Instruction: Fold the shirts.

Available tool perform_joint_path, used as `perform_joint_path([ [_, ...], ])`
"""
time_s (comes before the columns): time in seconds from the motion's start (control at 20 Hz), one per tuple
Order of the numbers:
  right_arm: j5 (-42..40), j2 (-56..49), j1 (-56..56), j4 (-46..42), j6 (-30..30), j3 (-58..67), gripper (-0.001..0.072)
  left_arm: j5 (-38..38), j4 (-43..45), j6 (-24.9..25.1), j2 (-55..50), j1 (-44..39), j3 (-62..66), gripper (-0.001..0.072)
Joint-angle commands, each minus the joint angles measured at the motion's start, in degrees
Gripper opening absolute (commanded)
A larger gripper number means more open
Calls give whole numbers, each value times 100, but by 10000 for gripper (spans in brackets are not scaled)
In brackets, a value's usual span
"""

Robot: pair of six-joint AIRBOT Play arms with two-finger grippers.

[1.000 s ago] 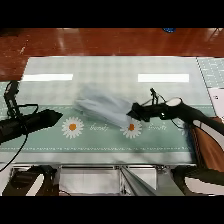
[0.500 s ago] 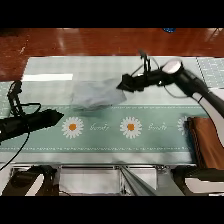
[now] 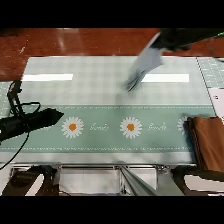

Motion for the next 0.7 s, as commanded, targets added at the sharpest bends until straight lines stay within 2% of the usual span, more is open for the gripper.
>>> perform_joint_path([
  [0.0, 632, 411, -1023, 50, 468, 302, 19, 127, -2, 2, -2, 7, 4, 20],
  [0.2, 1644, 890, -2393, -9, 774, 295, 19, 192, -70, 2, -2, 7, 4, 20],
  [0.35, 2695, 1174, -3158, -675, 800, 295, 18, 404, -92, 0, -4, 7, 11, 20],
  [0.5, 2704, 1781, -3797, -1045, 761, -227, 18, 505, -273, 0, -4, 4, 15, 20],
  [0.65, 2706, 2577, -4463, -1257, 673, -1408, 19, 555, -376, 116, -4, 7, 15, 20],
])
